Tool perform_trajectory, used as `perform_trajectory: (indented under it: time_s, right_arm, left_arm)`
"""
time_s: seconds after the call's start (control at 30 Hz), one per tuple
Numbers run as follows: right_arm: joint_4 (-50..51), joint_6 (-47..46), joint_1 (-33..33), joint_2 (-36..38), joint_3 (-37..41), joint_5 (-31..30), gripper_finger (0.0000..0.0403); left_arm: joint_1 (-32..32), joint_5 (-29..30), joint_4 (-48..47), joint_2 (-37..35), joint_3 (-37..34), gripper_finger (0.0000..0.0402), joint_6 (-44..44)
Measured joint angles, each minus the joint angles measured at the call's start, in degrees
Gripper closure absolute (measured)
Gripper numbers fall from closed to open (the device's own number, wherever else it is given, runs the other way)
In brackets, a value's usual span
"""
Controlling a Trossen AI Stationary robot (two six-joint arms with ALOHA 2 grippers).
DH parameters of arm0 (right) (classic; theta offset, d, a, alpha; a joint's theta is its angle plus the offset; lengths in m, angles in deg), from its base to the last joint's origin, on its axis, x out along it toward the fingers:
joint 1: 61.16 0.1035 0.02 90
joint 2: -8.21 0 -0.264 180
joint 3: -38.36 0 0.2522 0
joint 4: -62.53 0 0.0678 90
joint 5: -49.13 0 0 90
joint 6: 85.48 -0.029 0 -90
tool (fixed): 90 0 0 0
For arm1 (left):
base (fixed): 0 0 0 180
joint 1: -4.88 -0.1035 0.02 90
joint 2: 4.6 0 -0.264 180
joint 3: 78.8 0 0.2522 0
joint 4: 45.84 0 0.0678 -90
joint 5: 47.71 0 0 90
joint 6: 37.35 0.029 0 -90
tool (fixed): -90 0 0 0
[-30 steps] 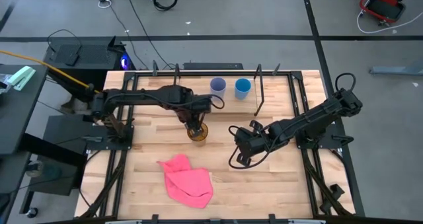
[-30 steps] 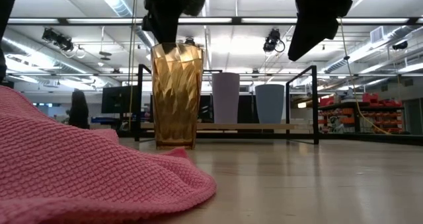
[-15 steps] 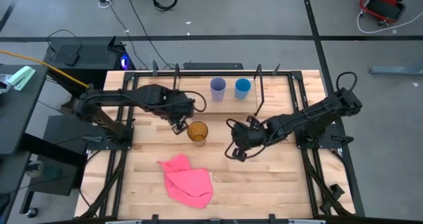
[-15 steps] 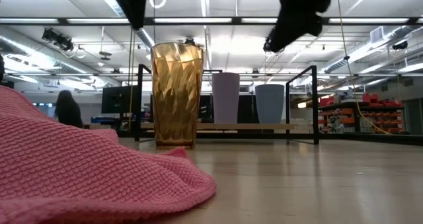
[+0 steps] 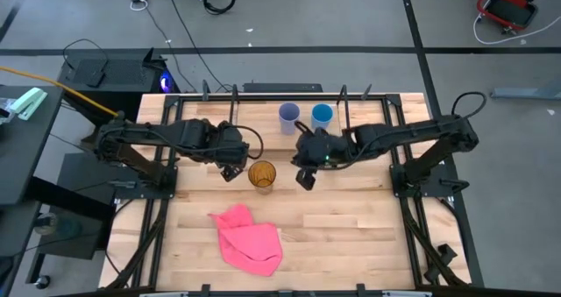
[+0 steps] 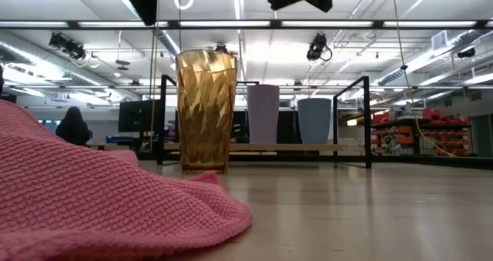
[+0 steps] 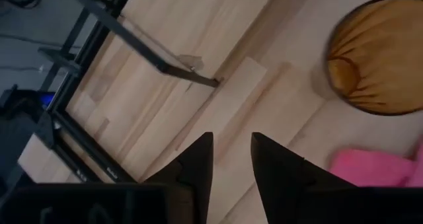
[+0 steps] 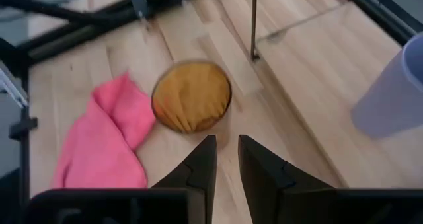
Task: Stack small to large cups/mugs on shelf
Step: Put the light brown cup on the shelf
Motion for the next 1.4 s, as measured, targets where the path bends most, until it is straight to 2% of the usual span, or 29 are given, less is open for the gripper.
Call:
perform_trajectory:
  time_s: [0.13,0.27,0.43,0.73,0.87,1.07,1.27,1.4]
  right_arm:
    - [0.08,0.52,-2.42,0.01,-2.71,0.45,0.0331]
    - [0.27,0.54,-5.09,0.02,-3.12,4.24,0.0331]
    - [-0.10,1.46,-8.01,-0.80,-3.16,9.62,0.0331]
    - [-2.56,1.63,-11.29,-5.60,-3.16,15.93,0.0331]
    - [-4.53,2.43,-13.08,-8.25,-3.16,18.32,0.0331]
    - [-6.07,4.66,-14.25,-12.18,-3.16,20.89,0.0331]
    - [-6.50,7.78,-14.45,-15.32,-3.16,21.32,0.0331]
    - [-6.72,8.03,-14.38,-15.93,-3.16,21.48,0.0331]
  left_arm:
    - [-1.65,0.26,0.93,-0.91,-6.06,0.0290,-0.99]
    - [-3.89,-1.54,2.79,-2.83,-13.82,0.0297,-0.87]
    - [-5.85,-5.70,8.95,-8.35,-22.51,0.0314,-0.62]
    - [-6.04,-6.02,19.24,-20.09,-35.20,0.0347,-4.04]
    - [-6.04,-6.22,22.70,-22.34,-39.57,0.0355,-5.49]
    - [-6.02,-12.30,35.19,-22.48,-45.35,0.0353,-1.74]
    - [-6.04,-12.64,42.42,-22.09,-47.33,0.0347,-0.52]
    - [-6.02,-12.70,43.13,-22.11,-47.47,0.0348,-0.52]
